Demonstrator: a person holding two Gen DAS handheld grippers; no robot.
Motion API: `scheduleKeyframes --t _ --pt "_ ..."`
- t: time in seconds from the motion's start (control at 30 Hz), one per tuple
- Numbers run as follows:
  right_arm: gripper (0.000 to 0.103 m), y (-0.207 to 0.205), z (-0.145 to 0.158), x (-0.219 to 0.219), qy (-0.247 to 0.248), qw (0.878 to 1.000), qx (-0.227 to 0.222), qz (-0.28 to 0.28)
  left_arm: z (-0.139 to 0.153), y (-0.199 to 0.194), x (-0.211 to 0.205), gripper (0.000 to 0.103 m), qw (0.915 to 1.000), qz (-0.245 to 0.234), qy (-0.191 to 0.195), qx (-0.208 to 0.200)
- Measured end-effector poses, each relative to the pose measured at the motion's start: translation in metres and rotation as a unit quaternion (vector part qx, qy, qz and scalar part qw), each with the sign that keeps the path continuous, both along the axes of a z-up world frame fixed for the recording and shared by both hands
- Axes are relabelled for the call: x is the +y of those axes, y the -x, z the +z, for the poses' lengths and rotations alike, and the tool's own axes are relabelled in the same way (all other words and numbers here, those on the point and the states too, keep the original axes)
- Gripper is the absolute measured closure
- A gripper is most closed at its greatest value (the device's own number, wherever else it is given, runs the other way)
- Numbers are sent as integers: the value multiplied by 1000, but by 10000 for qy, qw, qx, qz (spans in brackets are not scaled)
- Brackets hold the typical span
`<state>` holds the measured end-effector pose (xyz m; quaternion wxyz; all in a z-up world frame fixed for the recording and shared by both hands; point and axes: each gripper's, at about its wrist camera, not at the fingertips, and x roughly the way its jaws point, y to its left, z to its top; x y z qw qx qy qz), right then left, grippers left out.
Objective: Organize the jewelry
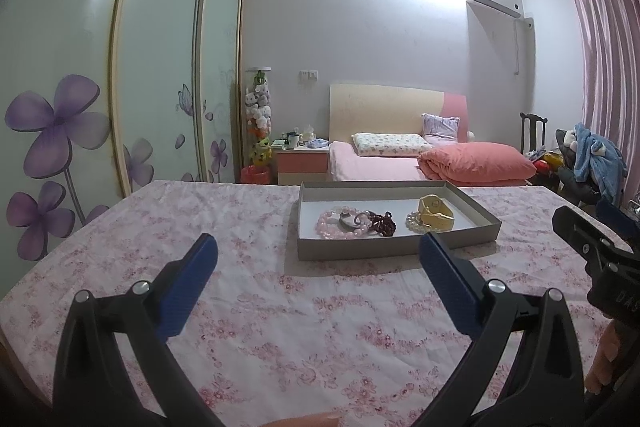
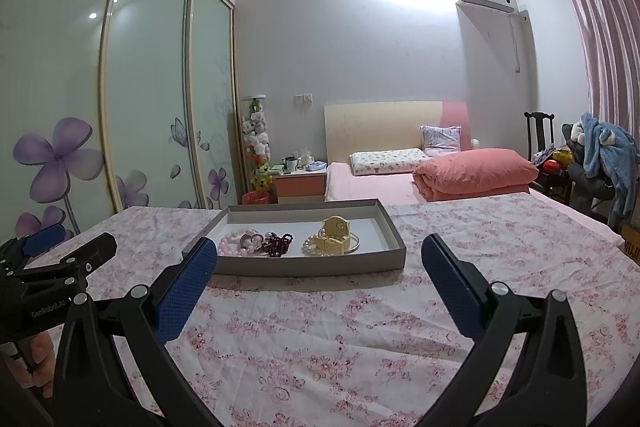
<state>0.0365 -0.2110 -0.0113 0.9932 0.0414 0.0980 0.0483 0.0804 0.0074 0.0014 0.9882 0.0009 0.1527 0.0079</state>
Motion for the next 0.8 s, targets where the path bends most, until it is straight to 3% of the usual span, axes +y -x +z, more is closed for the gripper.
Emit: scheduleKeyframes --t 0.8 --pt "2 -4 -6 0 -38 9999 111 9 -4 -5 -4 5 9999 -30 -13 113"
